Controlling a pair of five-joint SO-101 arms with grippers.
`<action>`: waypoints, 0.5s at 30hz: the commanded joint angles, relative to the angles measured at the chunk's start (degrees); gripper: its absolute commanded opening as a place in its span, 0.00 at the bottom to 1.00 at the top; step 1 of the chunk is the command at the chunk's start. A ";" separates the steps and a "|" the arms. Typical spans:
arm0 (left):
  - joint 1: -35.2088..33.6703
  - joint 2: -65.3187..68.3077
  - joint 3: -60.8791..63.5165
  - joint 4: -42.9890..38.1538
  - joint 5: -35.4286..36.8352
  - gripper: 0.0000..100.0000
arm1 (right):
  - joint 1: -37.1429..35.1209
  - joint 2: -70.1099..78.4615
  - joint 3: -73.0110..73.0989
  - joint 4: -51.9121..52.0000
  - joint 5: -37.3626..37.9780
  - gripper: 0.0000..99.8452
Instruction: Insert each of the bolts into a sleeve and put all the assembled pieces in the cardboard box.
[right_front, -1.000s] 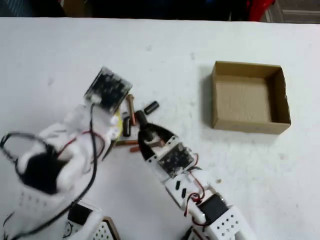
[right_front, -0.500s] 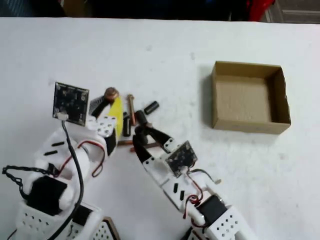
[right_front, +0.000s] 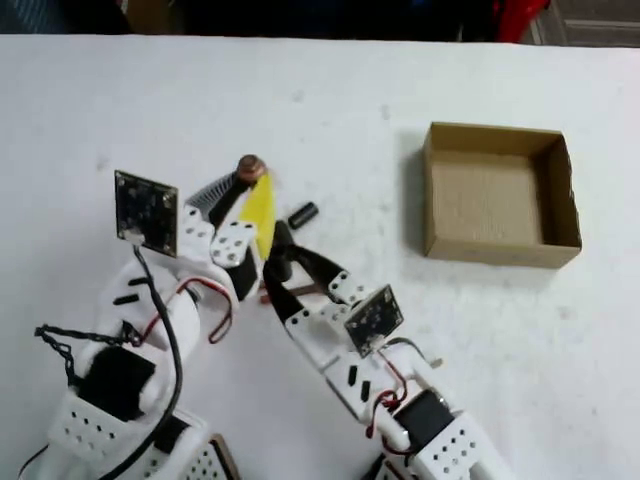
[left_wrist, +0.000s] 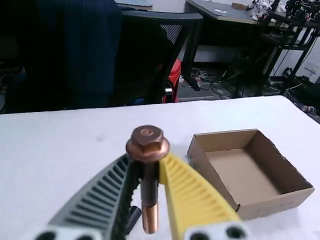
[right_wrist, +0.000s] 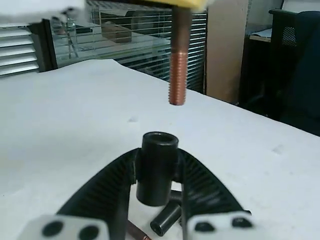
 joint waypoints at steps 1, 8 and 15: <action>1.01 -1.19 -0.88 -2.55 2.37 0.02 | 0.04 -0.66 0.44 -1.80 4.48 0.02; 1.27 -1.27 -2.02 0.18 2.64 0.02 | 0.48 -0.66 0.44 -2.86 7.38 0.02; 1.27 -1.19 -7.56 8.09 5.01 0.02 | 4.35 -0.66 0.53 -4.88 7.12 0.02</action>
